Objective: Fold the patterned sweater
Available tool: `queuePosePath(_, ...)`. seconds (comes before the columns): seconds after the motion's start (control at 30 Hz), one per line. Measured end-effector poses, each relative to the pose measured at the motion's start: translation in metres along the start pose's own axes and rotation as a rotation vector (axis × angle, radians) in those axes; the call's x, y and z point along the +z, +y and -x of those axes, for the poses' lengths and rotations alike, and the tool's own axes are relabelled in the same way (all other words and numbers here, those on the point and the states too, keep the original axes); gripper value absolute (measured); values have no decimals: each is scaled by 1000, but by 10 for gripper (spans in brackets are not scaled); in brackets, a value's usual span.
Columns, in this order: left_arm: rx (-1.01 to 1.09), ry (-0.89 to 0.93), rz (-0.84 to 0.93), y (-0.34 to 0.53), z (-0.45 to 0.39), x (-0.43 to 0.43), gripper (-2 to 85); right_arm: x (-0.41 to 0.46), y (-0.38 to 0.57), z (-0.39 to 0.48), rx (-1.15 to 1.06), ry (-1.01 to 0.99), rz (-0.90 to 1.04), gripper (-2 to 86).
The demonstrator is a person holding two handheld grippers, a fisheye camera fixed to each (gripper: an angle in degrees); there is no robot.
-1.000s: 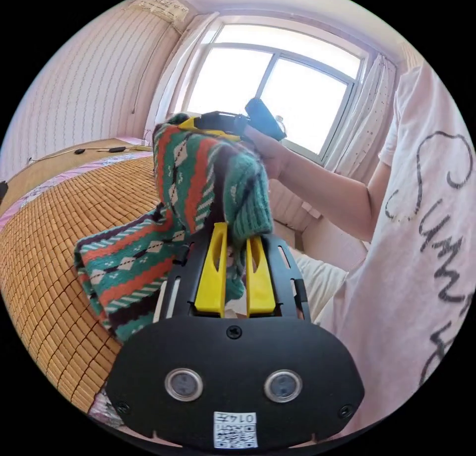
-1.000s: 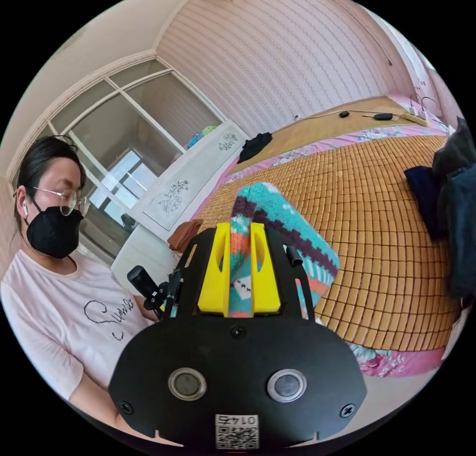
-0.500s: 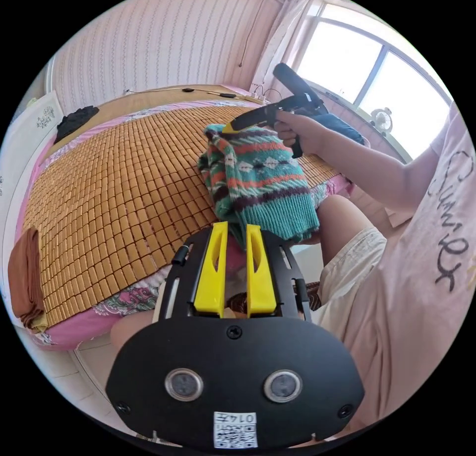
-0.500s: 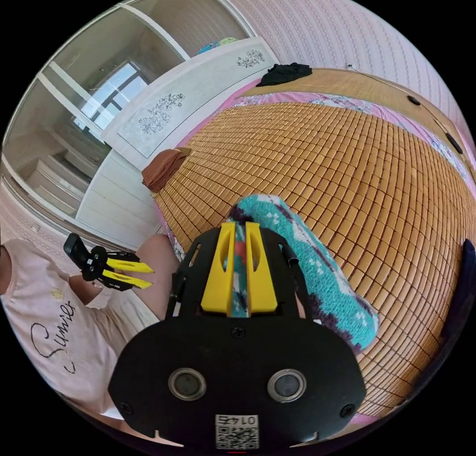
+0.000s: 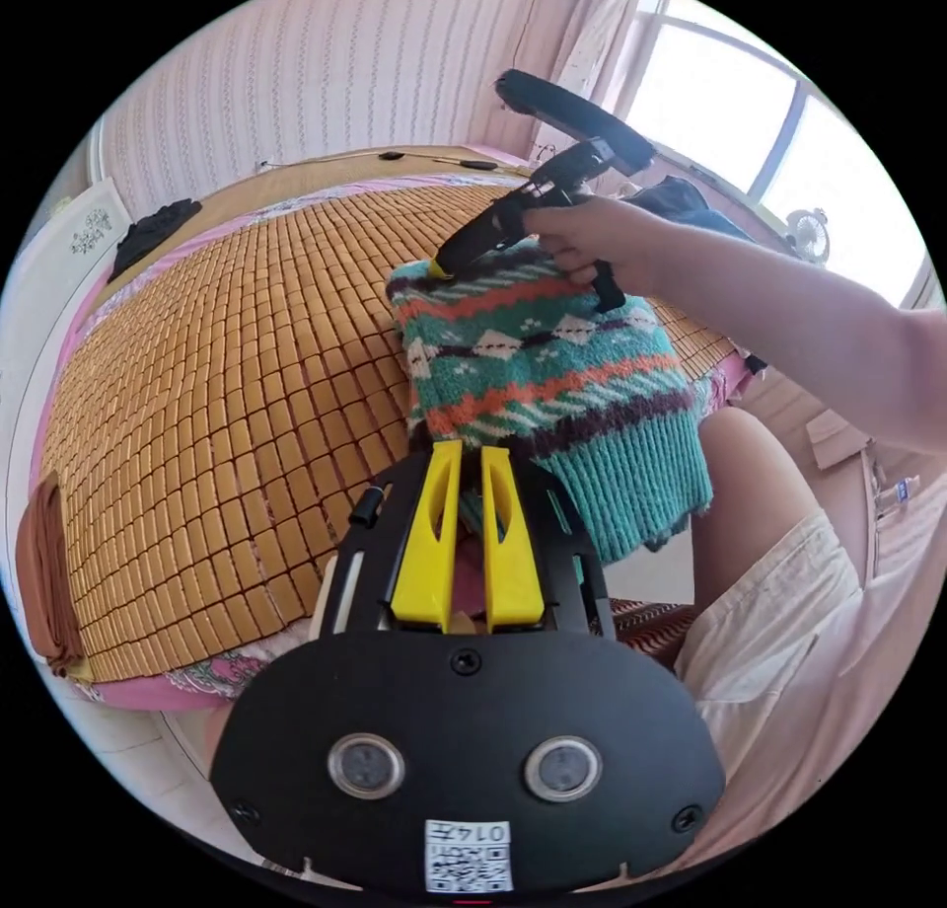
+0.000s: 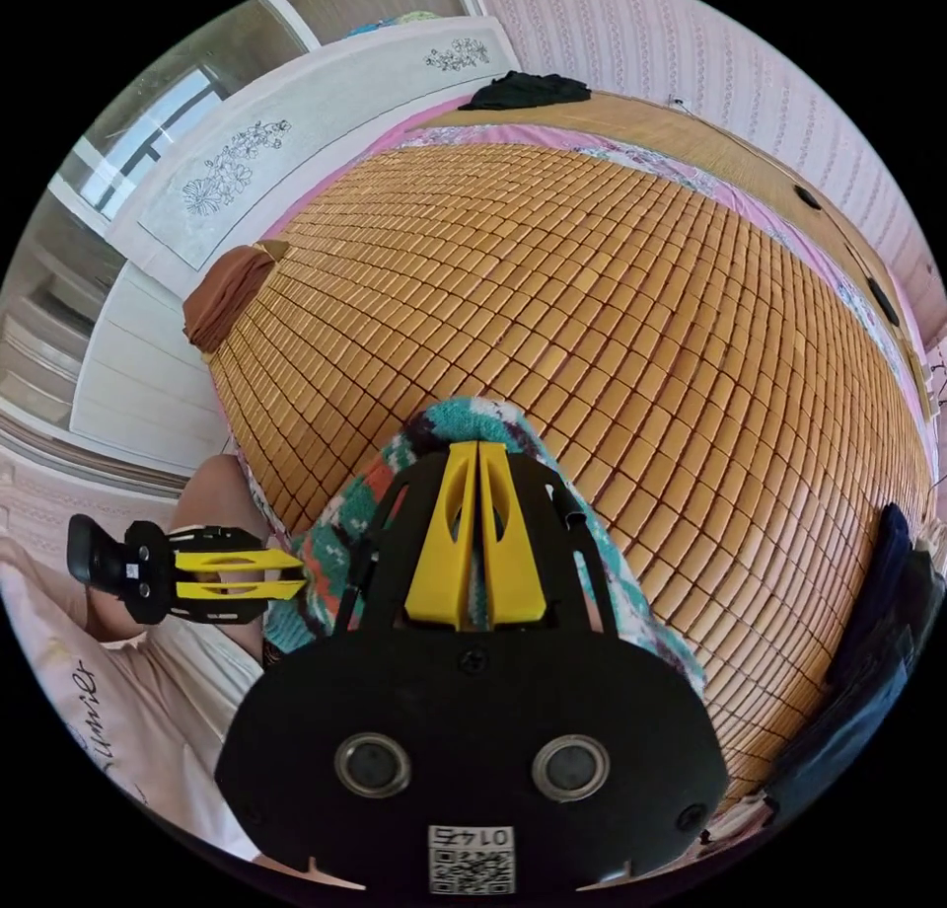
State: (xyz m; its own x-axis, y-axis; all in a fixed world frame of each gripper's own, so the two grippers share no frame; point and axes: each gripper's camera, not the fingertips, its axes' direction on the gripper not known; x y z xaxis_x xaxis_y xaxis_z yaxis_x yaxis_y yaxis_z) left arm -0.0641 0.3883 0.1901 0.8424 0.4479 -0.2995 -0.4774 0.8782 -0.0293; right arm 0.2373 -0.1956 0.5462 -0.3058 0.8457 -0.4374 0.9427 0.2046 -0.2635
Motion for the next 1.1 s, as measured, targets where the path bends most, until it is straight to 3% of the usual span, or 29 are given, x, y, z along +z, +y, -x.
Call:
queuePosePath(0.13, -100, 91, -147, 4, 26, -31, 91, -74, 56, -4, 29, -107, -307, 17)
queuePosePath(0.2, -135, 129, -135, -2, 39, -29, 131, -104, 96, -12, 116, -72, -442, 57)
queuePosePath(0.27, -125, 178, -108, -11, 49, -16, 164, -125, 147, -31, 304, 48, -552, 152)
queuePosePath(0.33, -96, 205, -49, -26, 57, 9, 200, -120, 173, -51, 430, 111, -507, 200)
queuePosePath(0.5, -100, 264, 78, -45, 67, 58, 239, -63, 195, -96, 597, -196, -292, 245)
queuePosePath(0.6, -122, 326, 111, -46, 73, 76, 235, -41, 190, -99, 562, -382, -316, 214)
queuePosePath(0.83, -123, 448, 106, -35, 78, 89, 185, -27, 188, -118, 628, -541, -378, 193)
queuePosePath(1.1, -118, 459, -10, 3, 74, 63, 120, -65, 141, -82, 421, -497, -345, 156)
